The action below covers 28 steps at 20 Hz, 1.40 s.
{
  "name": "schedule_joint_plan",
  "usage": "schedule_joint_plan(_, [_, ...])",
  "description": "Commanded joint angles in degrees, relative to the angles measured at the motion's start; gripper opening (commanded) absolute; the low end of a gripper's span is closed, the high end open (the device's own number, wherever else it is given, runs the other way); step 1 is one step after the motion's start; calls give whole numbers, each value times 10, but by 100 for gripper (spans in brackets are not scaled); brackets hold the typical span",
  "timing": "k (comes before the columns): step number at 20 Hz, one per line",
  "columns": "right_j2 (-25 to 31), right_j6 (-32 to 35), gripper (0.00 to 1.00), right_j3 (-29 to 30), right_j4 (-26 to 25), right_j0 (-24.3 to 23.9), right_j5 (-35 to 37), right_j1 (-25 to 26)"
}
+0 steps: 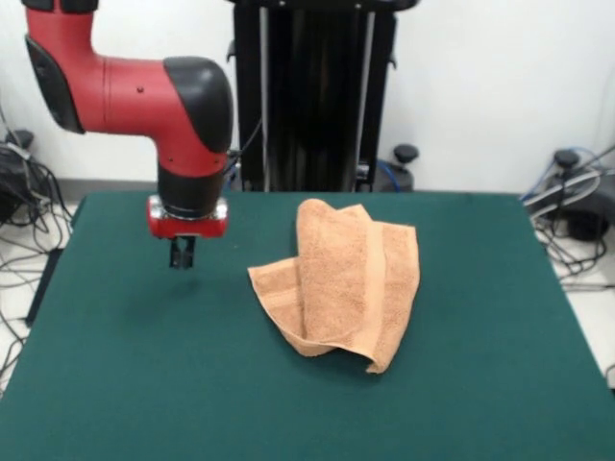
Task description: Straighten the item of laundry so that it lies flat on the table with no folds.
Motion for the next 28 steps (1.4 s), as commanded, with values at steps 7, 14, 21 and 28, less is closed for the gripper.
schedule_joint_plan(7, [-29,24,0,-25,-59,115,20,-26])
schedule_joint_plan(14, [-13,56,0,23,-16,113,-19,-57])
schedule_joint_plan(21, [-7,58,100,22,-14,104,-34,-56])
schedule_joint_plan(28, [39,13,100,8,3,73,0,-52])
